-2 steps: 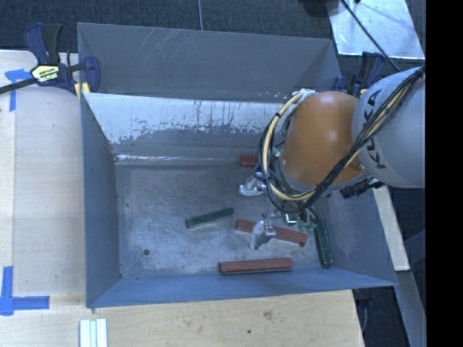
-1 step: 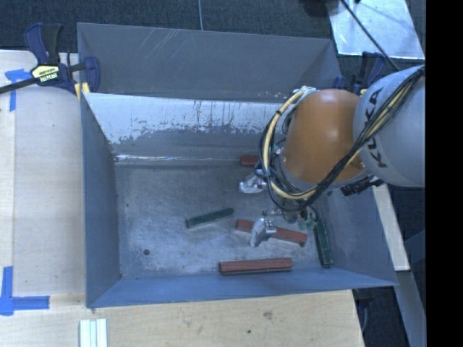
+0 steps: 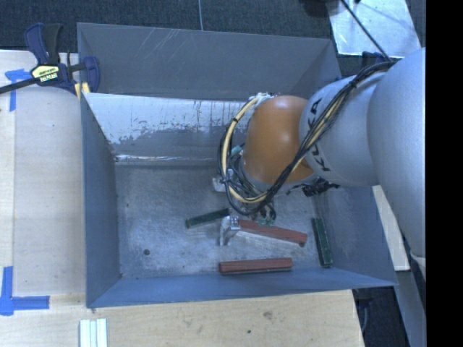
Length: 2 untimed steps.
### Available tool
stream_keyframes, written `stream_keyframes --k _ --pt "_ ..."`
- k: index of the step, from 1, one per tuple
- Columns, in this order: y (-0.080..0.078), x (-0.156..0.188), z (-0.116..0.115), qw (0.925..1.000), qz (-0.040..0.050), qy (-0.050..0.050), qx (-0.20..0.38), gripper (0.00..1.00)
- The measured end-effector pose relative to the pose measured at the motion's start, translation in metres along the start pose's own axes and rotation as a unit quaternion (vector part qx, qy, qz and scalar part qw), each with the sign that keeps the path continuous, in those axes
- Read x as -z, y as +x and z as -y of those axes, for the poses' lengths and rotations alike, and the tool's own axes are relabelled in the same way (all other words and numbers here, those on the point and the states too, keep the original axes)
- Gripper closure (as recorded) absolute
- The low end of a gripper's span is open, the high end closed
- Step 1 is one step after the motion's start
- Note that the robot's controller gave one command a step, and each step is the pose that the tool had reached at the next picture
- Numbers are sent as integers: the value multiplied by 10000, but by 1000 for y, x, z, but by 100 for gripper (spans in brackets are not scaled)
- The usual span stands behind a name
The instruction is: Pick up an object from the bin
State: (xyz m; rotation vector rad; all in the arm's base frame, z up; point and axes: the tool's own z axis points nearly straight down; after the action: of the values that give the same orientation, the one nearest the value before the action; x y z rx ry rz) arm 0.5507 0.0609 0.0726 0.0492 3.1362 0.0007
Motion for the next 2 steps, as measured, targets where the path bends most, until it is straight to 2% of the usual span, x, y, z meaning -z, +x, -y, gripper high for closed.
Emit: stream_keyframes --k 1,2 --pt "-14 2 -11 9996 -28 20 -293 0" --pt "-4 4 0 10000 48 -13 -4 0"
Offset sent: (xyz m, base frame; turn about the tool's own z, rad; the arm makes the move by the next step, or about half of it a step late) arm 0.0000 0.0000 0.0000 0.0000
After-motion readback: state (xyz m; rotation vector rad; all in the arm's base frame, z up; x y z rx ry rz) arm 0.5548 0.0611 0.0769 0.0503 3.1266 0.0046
